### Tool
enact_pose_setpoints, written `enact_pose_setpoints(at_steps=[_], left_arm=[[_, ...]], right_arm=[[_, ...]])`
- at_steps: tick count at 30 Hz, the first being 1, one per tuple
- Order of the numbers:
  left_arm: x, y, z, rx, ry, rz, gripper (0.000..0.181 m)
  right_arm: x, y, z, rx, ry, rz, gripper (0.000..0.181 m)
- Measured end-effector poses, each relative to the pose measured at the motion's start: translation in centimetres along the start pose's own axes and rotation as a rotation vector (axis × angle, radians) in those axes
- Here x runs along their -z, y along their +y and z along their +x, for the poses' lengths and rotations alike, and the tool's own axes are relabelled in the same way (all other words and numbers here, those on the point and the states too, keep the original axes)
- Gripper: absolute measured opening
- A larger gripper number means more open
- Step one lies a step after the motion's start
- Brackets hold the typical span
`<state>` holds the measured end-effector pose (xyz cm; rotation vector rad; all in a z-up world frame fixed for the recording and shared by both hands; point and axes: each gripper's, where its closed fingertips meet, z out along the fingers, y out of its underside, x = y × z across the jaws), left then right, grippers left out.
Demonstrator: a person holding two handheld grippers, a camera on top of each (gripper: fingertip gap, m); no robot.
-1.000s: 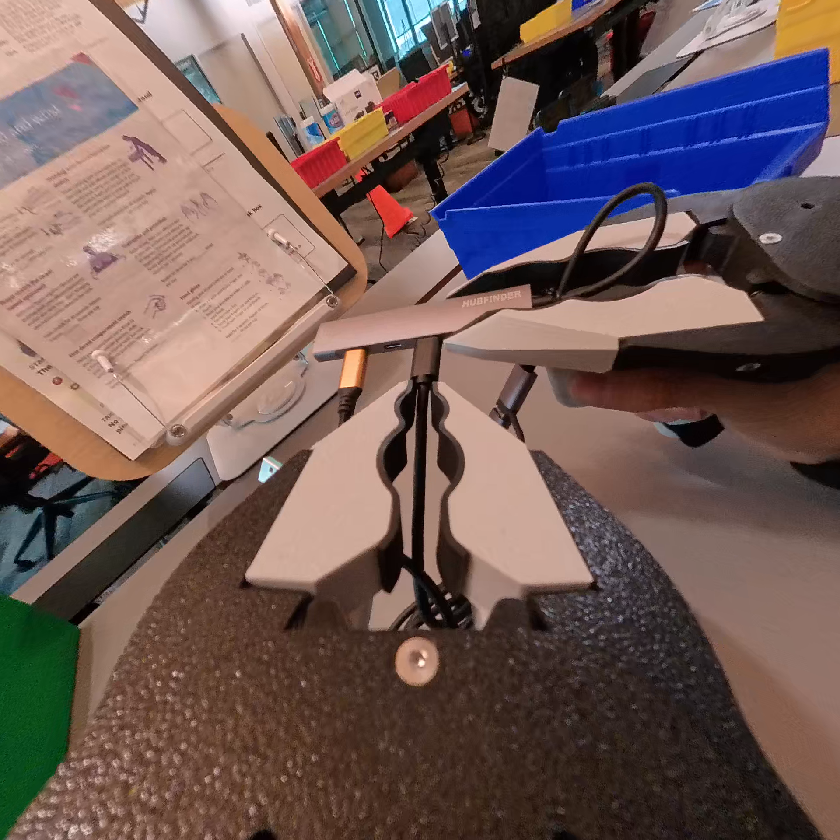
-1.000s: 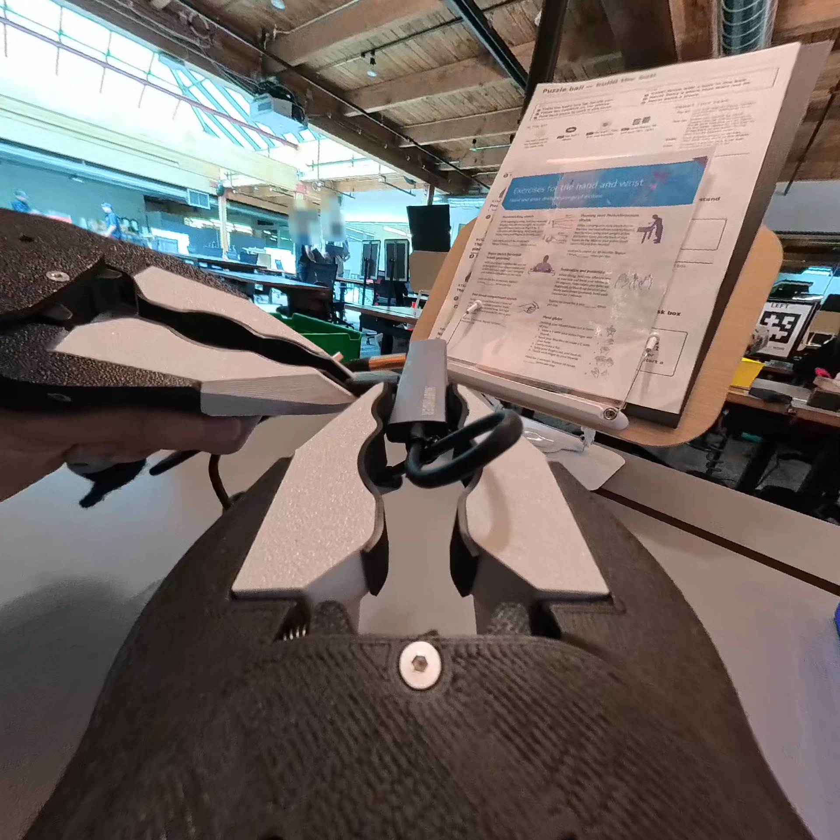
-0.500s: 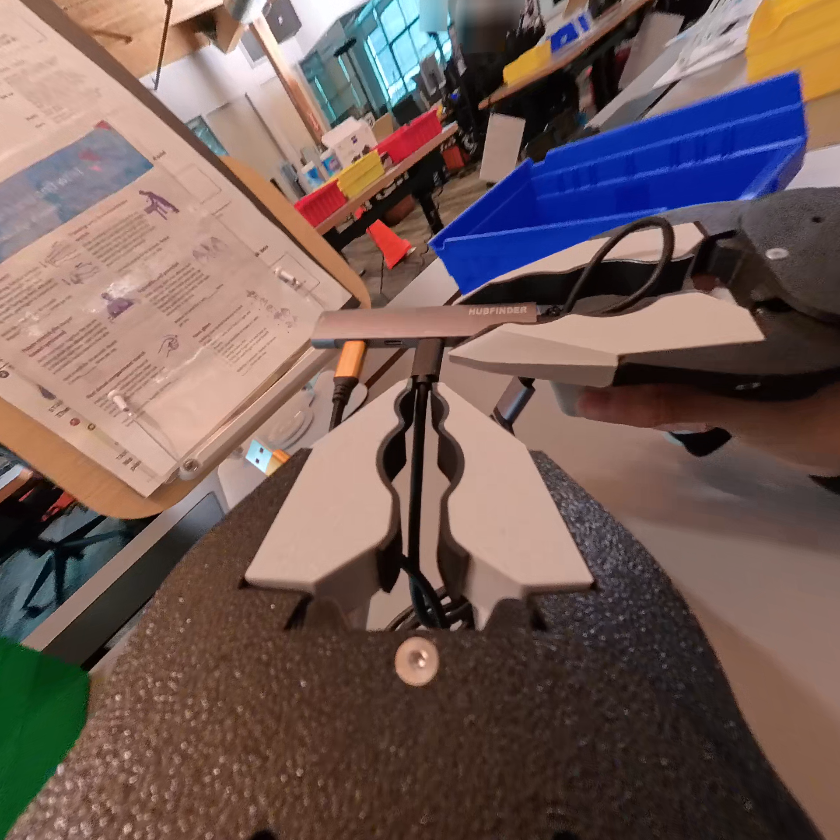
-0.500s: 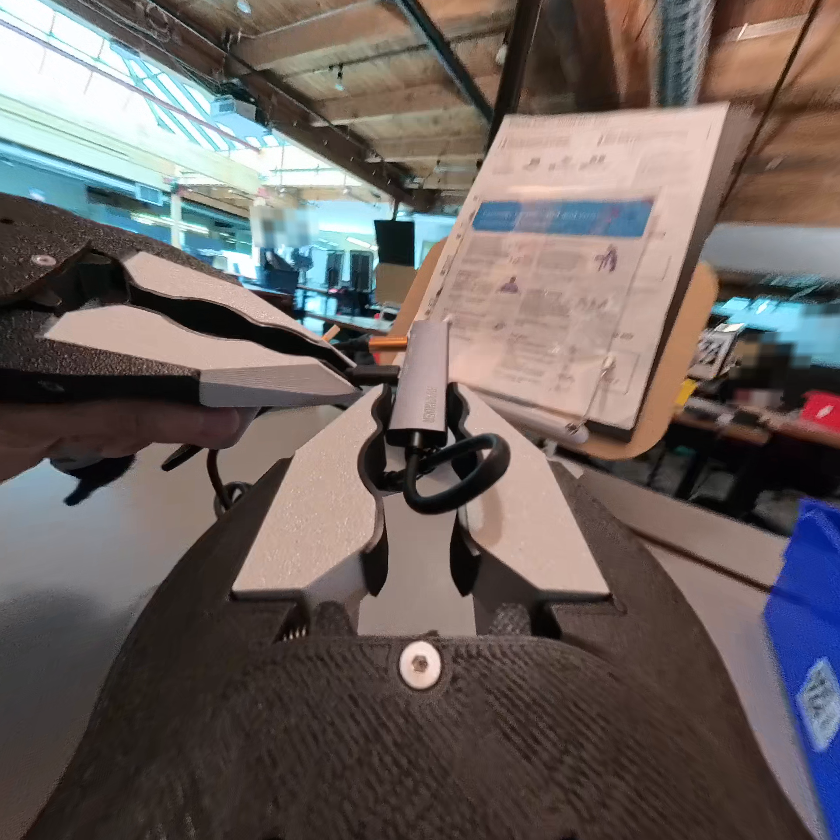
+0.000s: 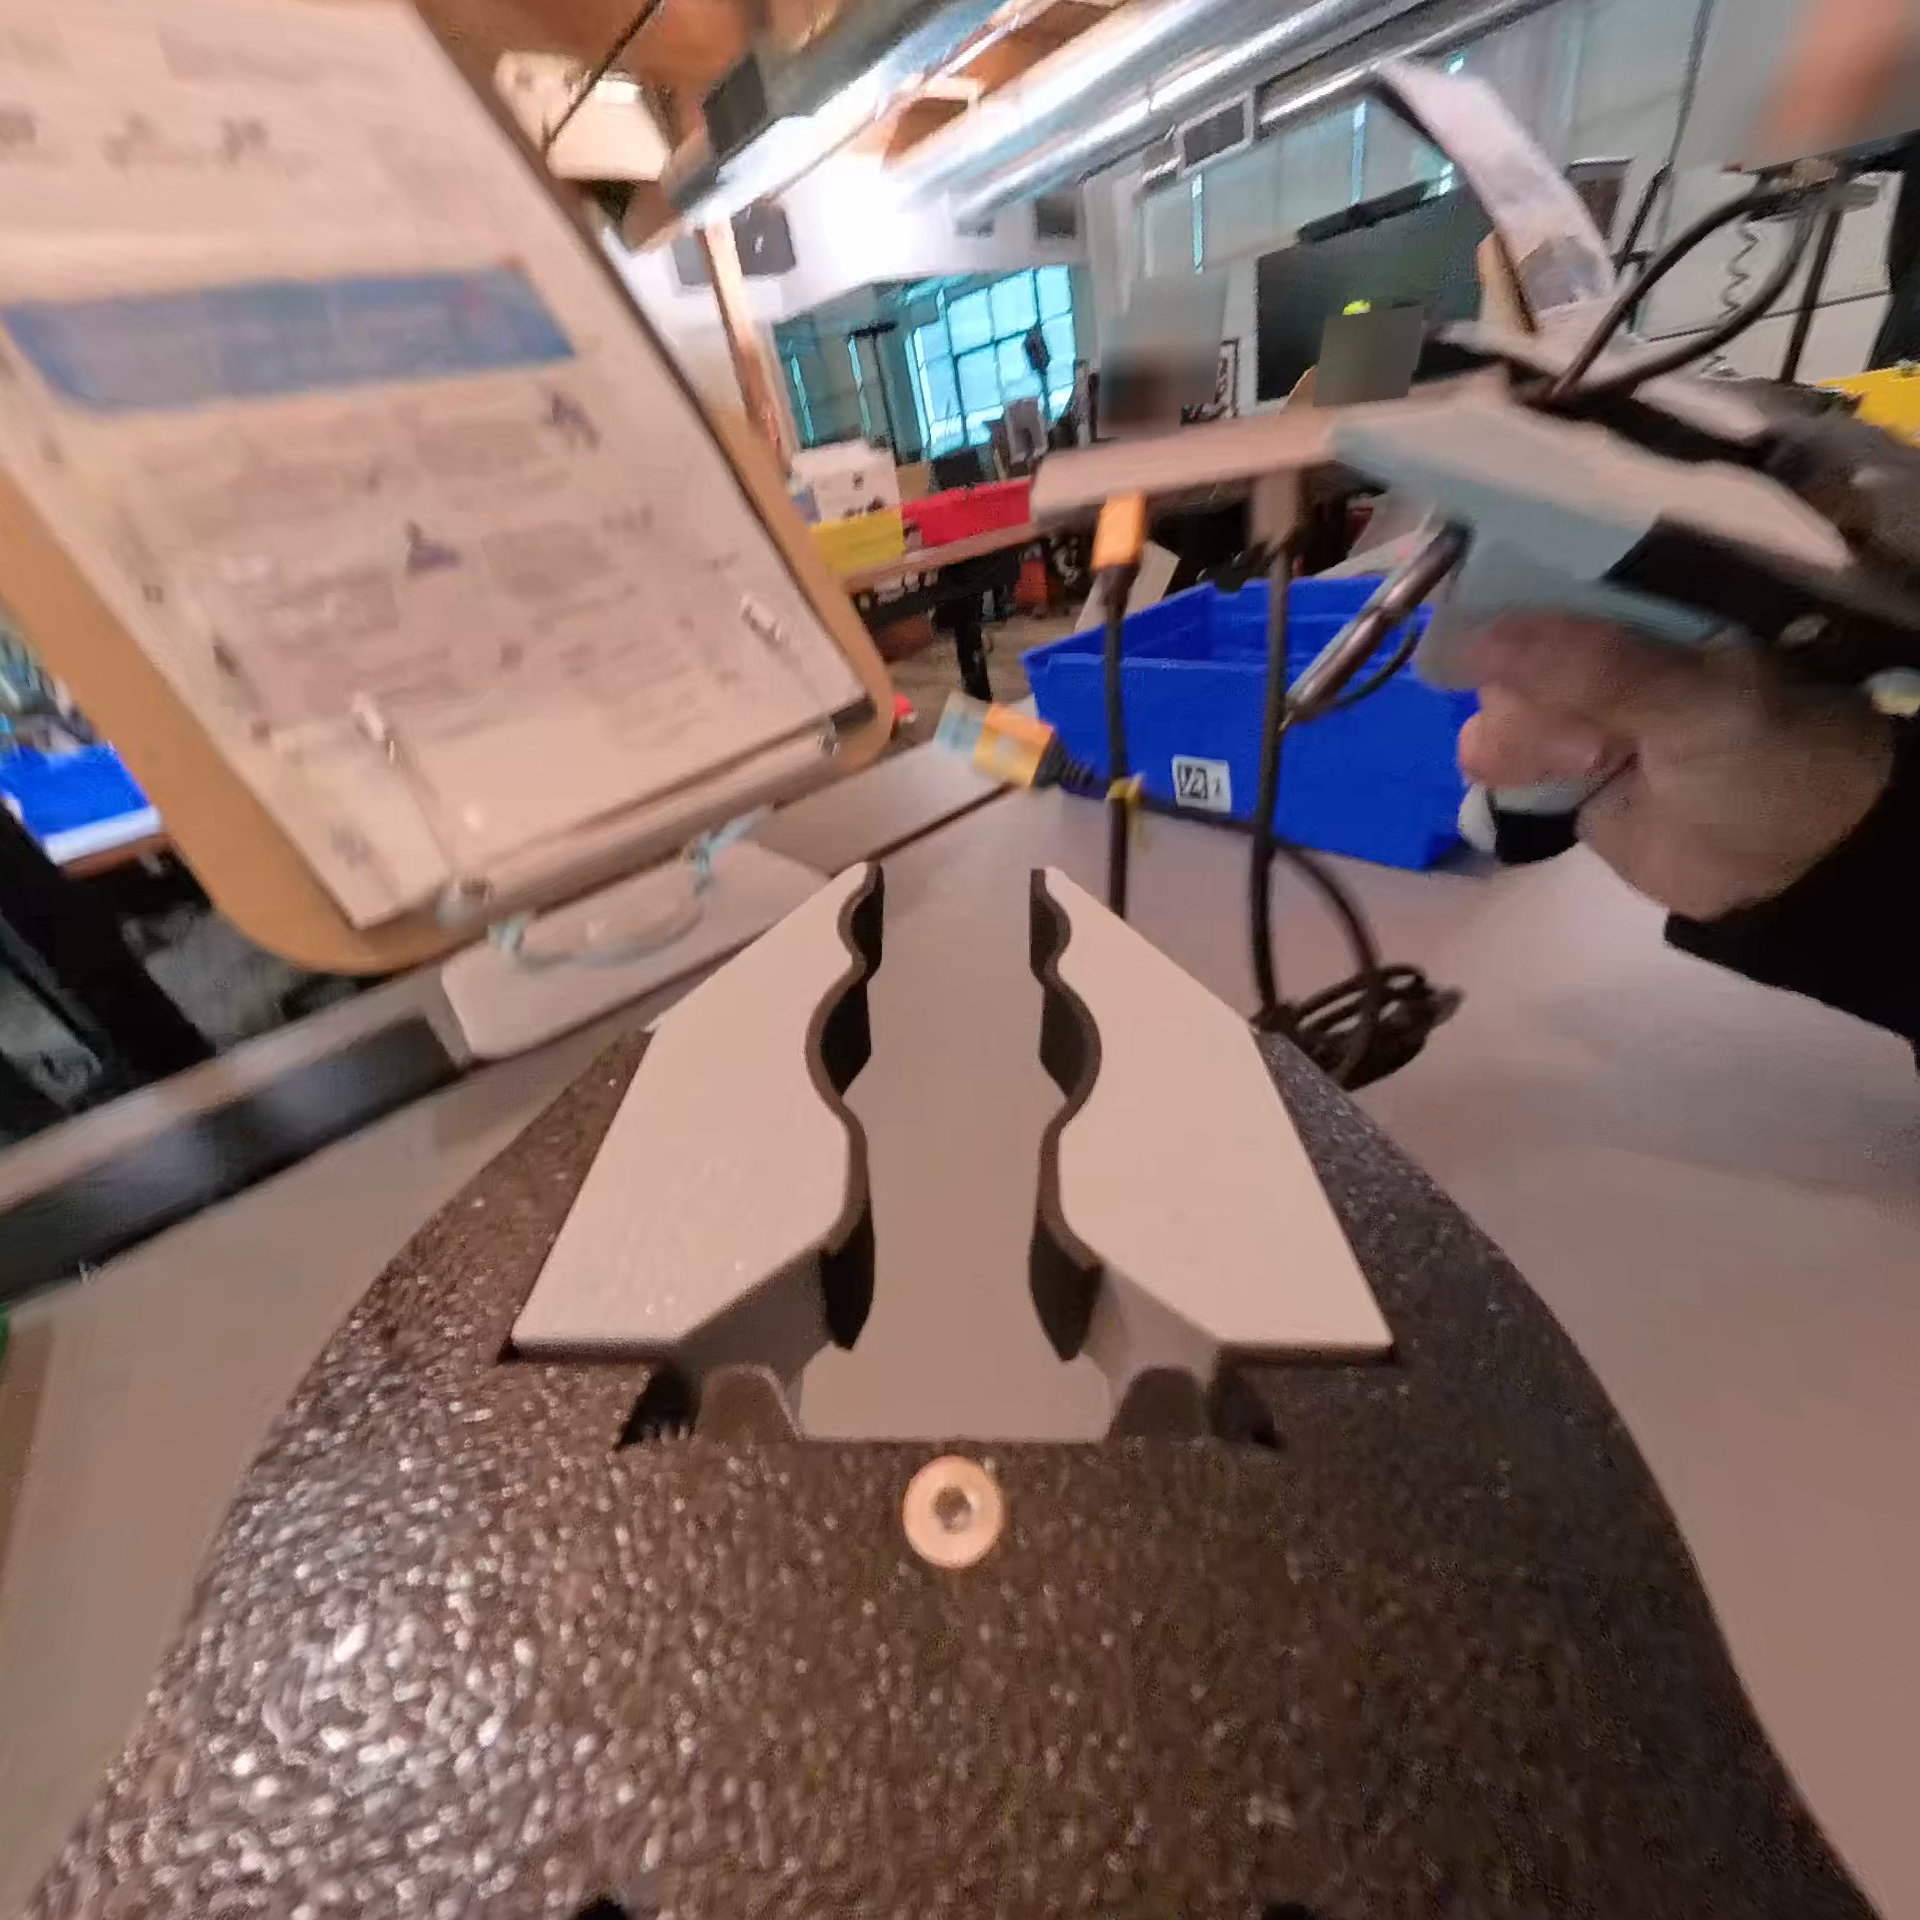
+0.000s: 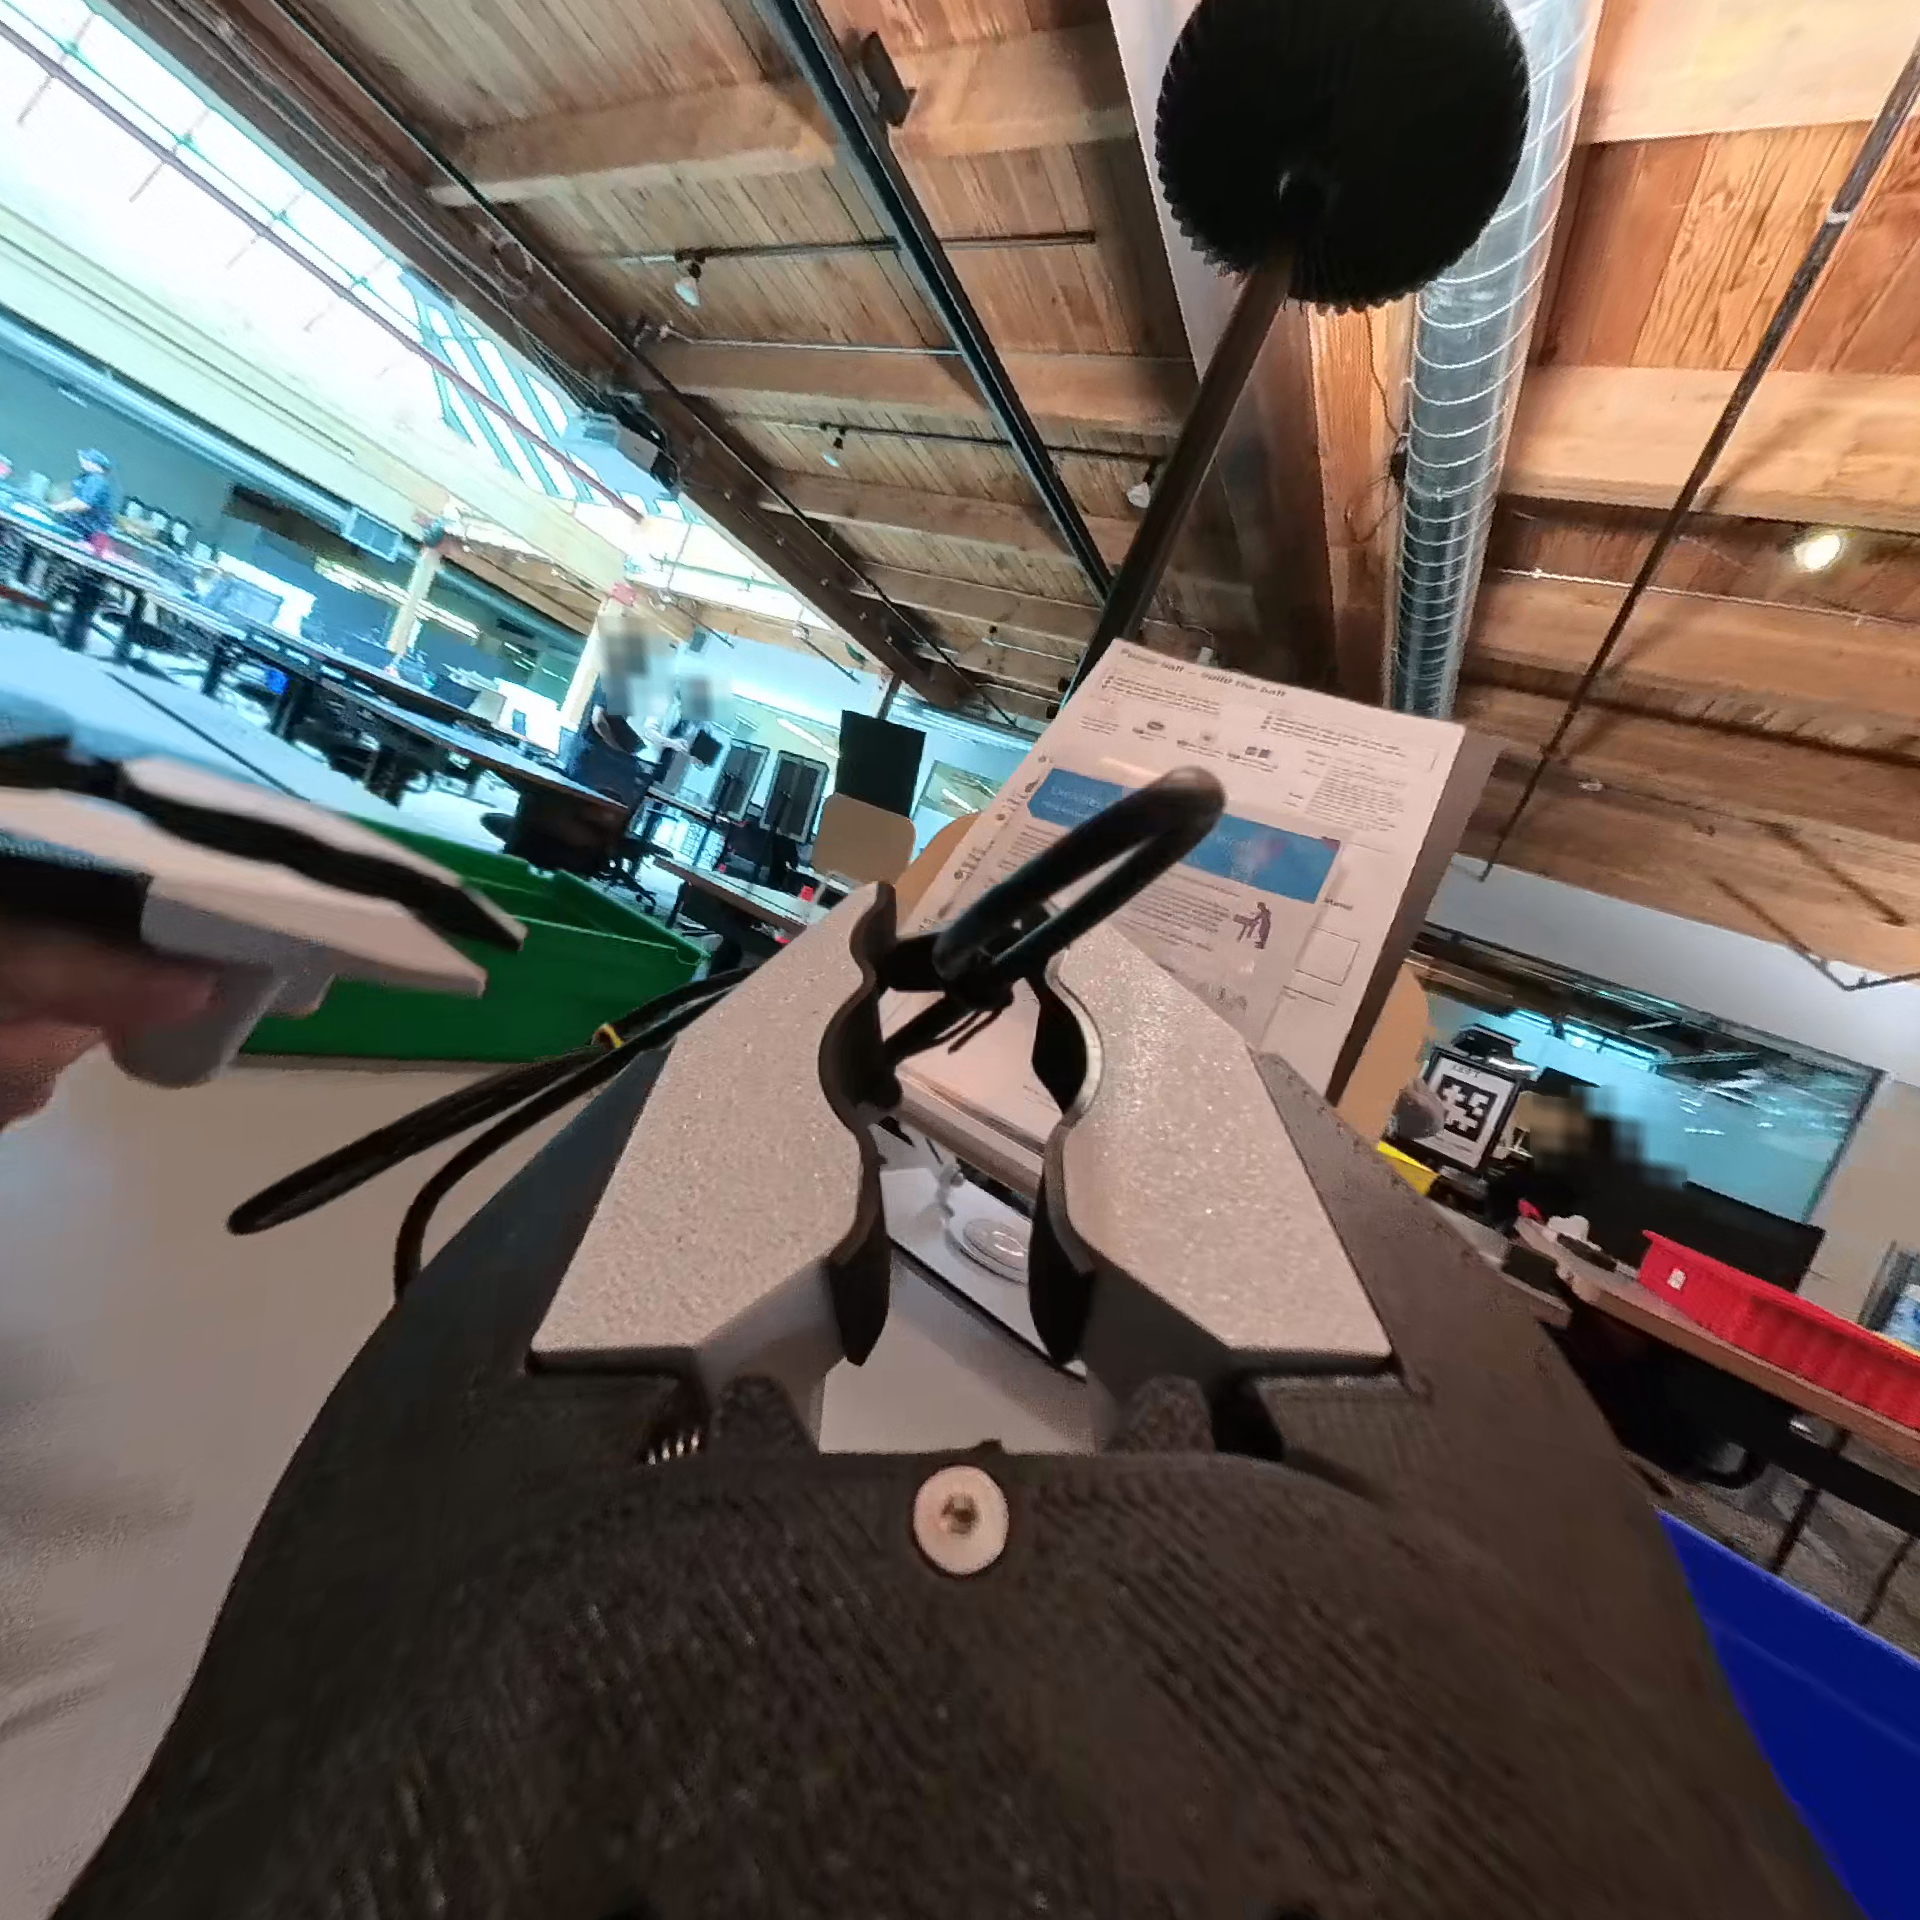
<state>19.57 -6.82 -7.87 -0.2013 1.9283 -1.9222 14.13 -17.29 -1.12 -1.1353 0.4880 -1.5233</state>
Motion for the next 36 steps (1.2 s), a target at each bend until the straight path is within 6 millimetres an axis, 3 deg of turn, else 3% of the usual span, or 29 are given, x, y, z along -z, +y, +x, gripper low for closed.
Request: enact_pose_setpoints(at_steps=[5, 12, 15, 18, 23, 26, 28, 31, 33, 36], left_arm=[[1.8, 4.0, -1.4, 0.029, -0.054, -0.077, 0.026], [2.2, 4.9, -1.6, 0.024, -0.065, -0.070, 0.025], [2.4, 5.3, -1.6, 0.019, -0.064, -0.072, 0.024], [2.8, 5.2, -1.7, 0.034, -0.061, -0.057, 0.022], [3.2, 5.0, -2.1, 0.065, -0.067, -0.034, 0.019], [3.3, 5.0, -2.2, 0.070, -0.066, -0.031, 0.019], [3.3, 4.9, -2.2, 0.066, -0.066, -0.028, 0.018], [3.3, 4.9, -2.2, 0.070, -0.068, -0.027, 0.018], [3.3, 4.9, -2.3, 0.078, -0.068, -0.026, 0.017], [3.3, 4.9, -2.4, 0.080, -0.070, -0.027, 0.016]], right_arm=[[-0.1, -0.4, -0.2, -0.032, -0.065, 0.004, 0.023], [-1.4, -1.4, -0.5, 0.113, -0.170, -0.114, 0.023], [-2.4, -2.3, 0.5, 0.225, -0.193, -0.181, 0.023], [-3.1, -4.1, 3.8, 0.316, -0.161, -0.216, 0.023], [-3.6, -9.4, 12.6, 0.428, 0.009, -0.221, 0.023], [-3.2, -9.9, 18.2, 0.525, 0.083, -0.307, 0.024], [-2.3, -8.4, 21.9, 0.588, 0.128, -0.422, 0.023], [0.2, -4.0, 26.9, 0.633, 0.200, -0.642, 0.023], [2.1, 0.2, 28.5, 0.579, 0.200, -0.779, 0.023], [4.7, 6.0, 28.9, 0.505, 0.196, -0.913, 0.024]])
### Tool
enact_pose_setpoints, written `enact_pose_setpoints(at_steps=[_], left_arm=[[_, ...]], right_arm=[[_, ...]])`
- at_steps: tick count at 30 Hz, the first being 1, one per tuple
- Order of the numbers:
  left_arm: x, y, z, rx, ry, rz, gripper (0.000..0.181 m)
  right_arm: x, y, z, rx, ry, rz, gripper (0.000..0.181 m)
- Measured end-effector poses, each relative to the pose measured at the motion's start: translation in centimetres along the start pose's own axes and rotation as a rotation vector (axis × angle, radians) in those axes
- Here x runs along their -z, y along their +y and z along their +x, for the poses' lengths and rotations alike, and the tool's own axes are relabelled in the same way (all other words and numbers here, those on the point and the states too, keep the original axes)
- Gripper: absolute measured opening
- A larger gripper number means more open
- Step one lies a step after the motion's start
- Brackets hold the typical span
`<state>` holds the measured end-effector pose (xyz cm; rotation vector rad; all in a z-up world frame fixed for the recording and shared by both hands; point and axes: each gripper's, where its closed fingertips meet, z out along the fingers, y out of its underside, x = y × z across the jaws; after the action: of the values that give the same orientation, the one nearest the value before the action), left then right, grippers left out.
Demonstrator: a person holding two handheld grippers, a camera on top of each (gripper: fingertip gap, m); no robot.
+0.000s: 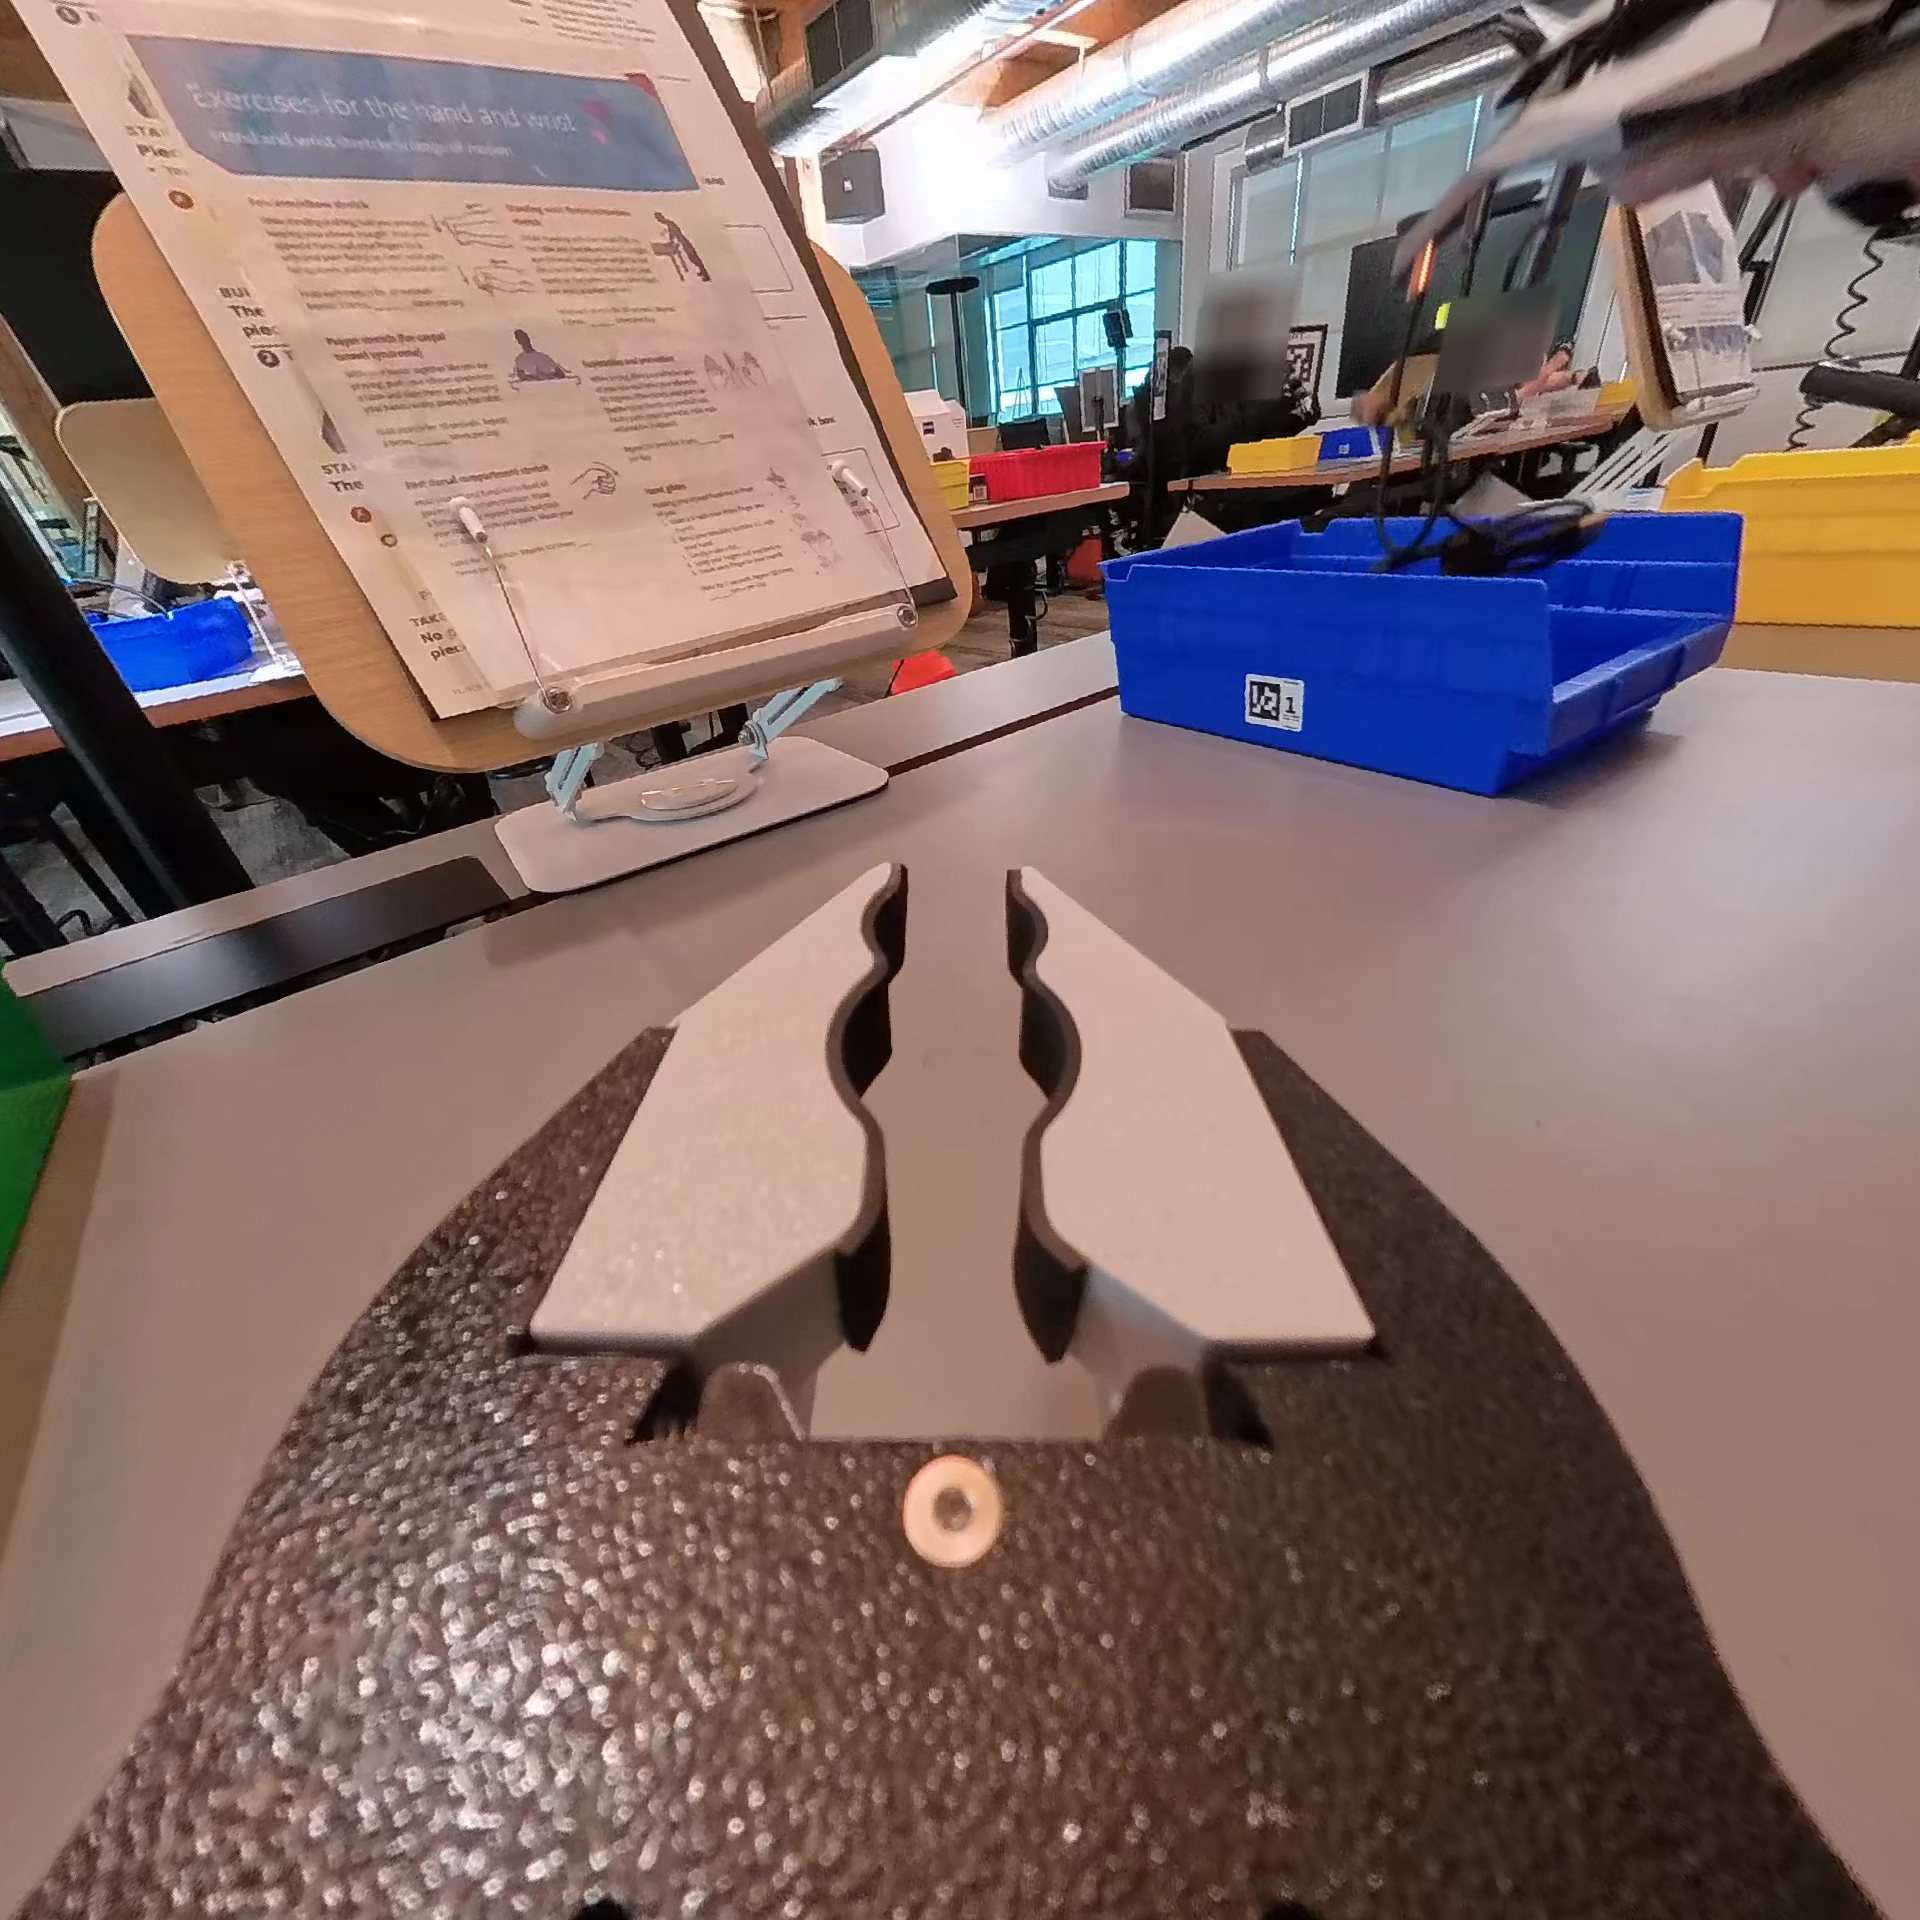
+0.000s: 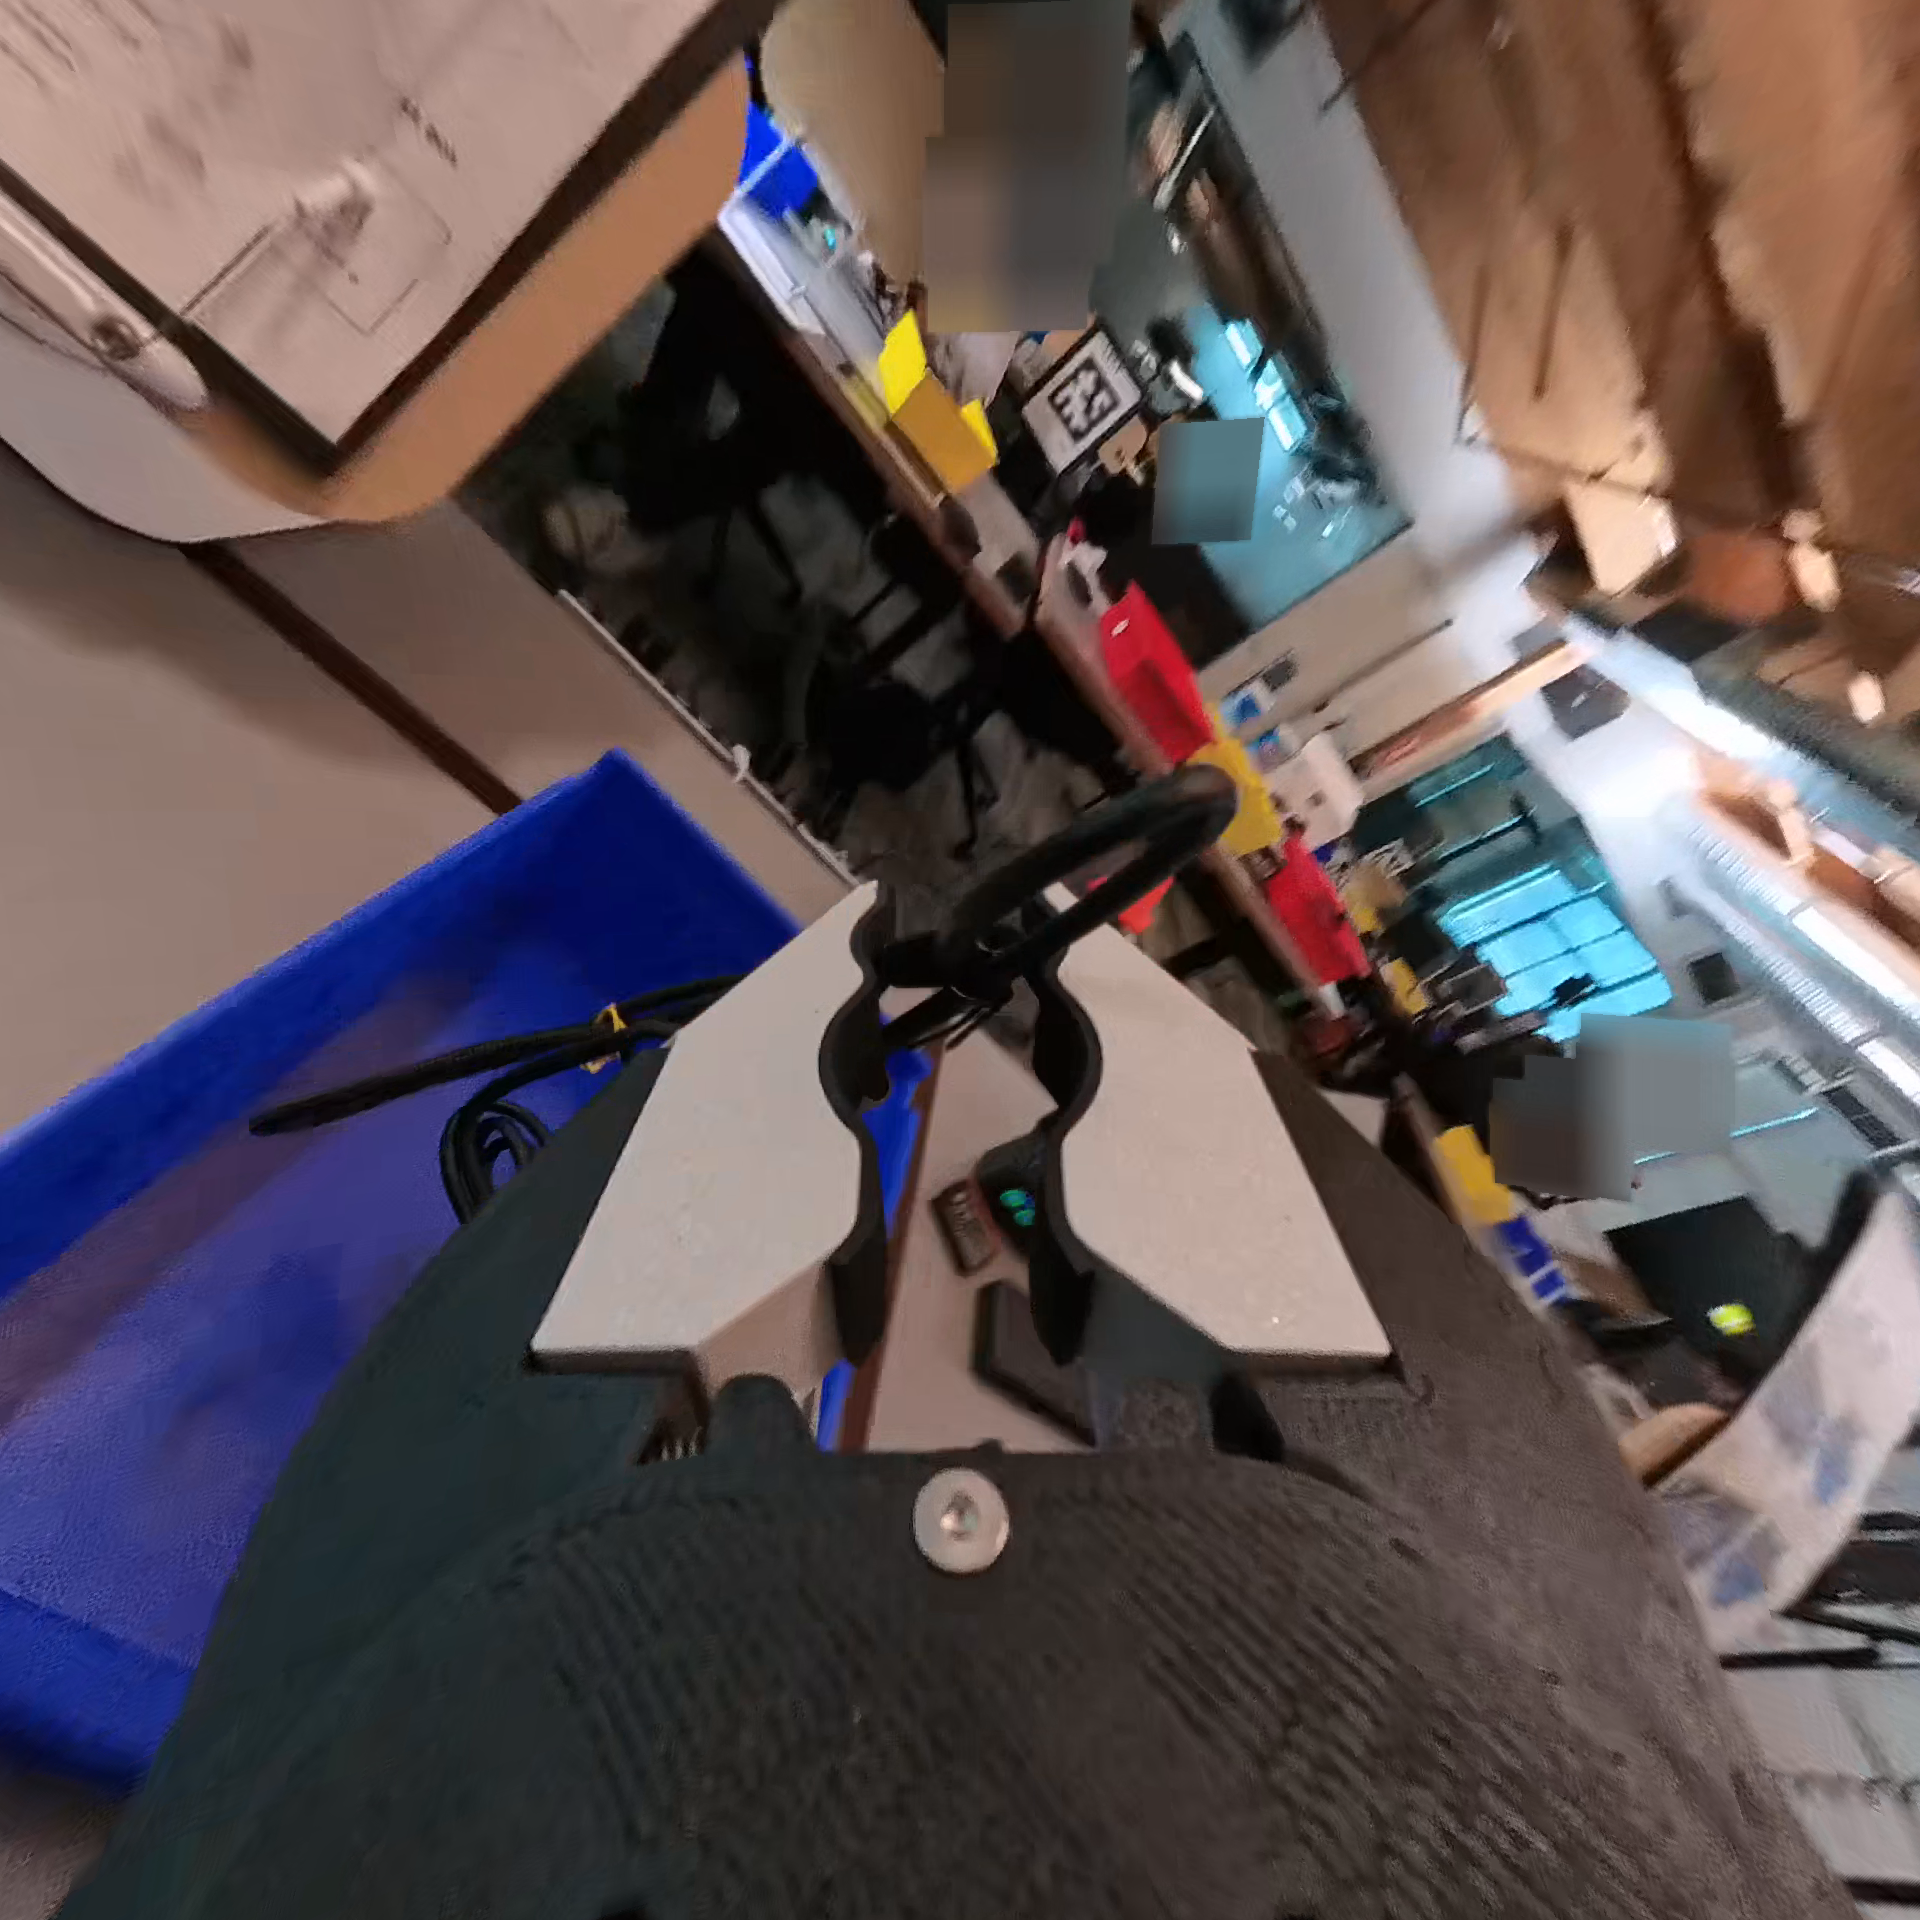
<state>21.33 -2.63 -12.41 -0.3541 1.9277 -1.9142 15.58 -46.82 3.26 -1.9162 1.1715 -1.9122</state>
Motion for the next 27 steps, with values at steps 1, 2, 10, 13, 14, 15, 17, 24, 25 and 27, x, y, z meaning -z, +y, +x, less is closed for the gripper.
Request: enact_pose_setpoints(at_steps=[1, 2, 10, 13, 14, 15, 17, 24, 25, 27], left_arm=[[0.0, 0.0, 0.0, -0.003, -0.001, 0.000, 0.016], [0.0, 0.0, 0.1, -0.007, -0.002, 0.000, 0.016], [0.3, 0.0, 0.1, -0.017, -0.011, 0.001, 0.015], [0.6, 0.0, -0.2, 0.006, -0.012, -0.004, 0.015], [0.7, -0.1, -0.4, 0.019, -0.011, -0.004, 0.015], [0.9, -0.2, -0.6, 0.038, -0.009, -0.004, 0.015], [1.2, -0.8, -1.1, 0.089, 0.000, 0.005, 0.015], [4.6, -4.0, -5.2, 0.135, 0.030, -0.043, 0.017], [5.4, -4.6, -6.6, 0.118, 0.014, -0.055, 0.017], [6.9, -5.9, -10.4, 0.084, -0.039, -0.095, 0.018]], right_arm=[[-0.5, 0.9, -0.7, -0.051, -0.008, 0.002, 0.024], [-0.9, 1.6, -1.5, -0.125, -0.026, 0.008, 0.024], [-2.7, 12.9, -7.3, -0.531, -0.116, -0.278, 0.023], [-0.9, 16.1, -9.3, -0.485, -0.201, -0.437, 0.023], [-0.2, 17.0, -10.1, -0.448, -0.237, -0.492, 0.025], [0.5, 17.9, -10.9, -0.407, -0.274, -0.547, 0.025], [2.1, 19.1, -12.1, -0.341, -0.335, -0.653, 0.027], [7.1, 18.4, -9.4, -0.261, -0.273, -0.781, 0.062], [7.6, 18.4, -8.8, -0.268, -0.266, -0.789, 0.069], [7.7, 18.0, -8.7, -0.294, -0.305, -0.751, 0.096]])
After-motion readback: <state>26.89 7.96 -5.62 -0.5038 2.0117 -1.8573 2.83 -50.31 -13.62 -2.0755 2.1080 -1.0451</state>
